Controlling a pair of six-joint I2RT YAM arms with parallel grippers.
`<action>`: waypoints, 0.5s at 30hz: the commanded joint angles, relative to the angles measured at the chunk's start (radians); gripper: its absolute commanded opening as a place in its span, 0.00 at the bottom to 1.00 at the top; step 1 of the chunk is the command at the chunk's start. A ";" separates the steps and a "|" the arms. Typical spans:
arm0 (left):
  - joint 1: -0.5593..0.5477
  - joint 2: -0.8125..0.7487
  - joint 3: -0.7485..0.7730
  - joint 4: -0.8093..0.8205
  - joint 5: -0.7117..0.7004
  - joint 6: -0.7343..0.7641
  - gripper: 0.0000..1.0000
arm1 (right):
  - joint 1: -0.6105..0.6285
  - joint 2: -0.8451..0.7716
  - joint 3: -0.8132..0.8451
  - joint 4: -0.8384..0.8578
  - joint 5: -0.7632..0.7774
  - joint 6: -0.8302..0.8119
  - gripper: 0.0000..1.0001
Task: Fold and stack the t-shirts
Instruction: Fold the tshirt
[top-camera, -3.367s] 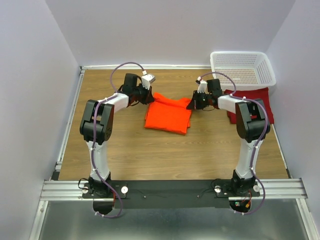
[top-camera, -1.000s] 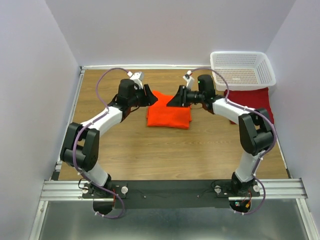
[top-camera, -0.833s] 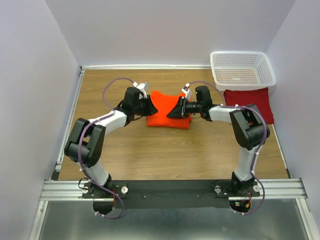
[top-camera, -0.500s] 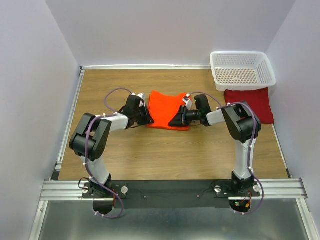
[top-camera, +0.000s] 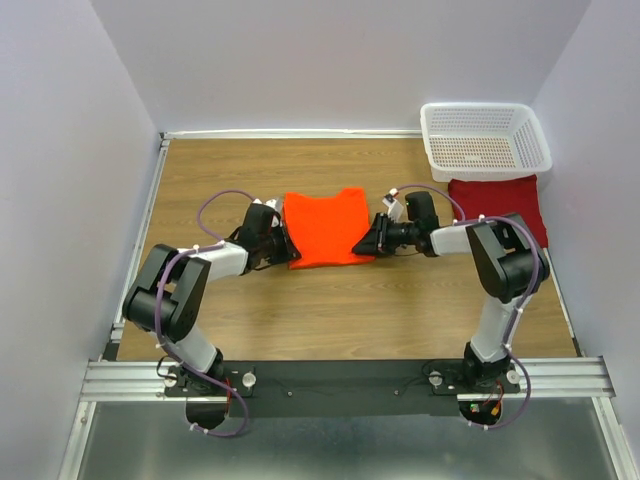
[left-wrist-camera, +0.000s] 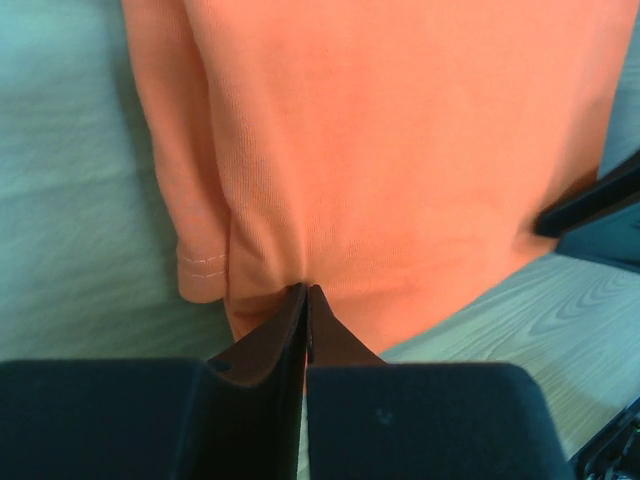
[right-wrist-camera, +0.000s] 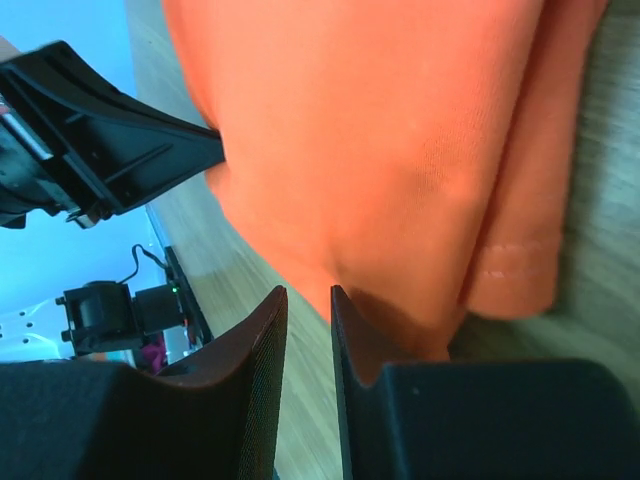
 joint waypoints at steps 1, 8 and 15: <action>0.004 -0.050 -0.039 -0.060 -0.061 0.008 0.10 | -0.004 -0.050 -0.037 -0.057 0.051 -0.045 0.31; 0.005 -0.055 -0.053 -0.060 -0.061 0.002 0.10 | -0.007 0.053 -0.092 -0.052 0.106 -0.093 0.27; 0.005 -0.154 -0.047 -0.114 -0.084 0.015 0.13 | -0.012 -0.134 -0.049 -0.136 0.130 -0.142 0.26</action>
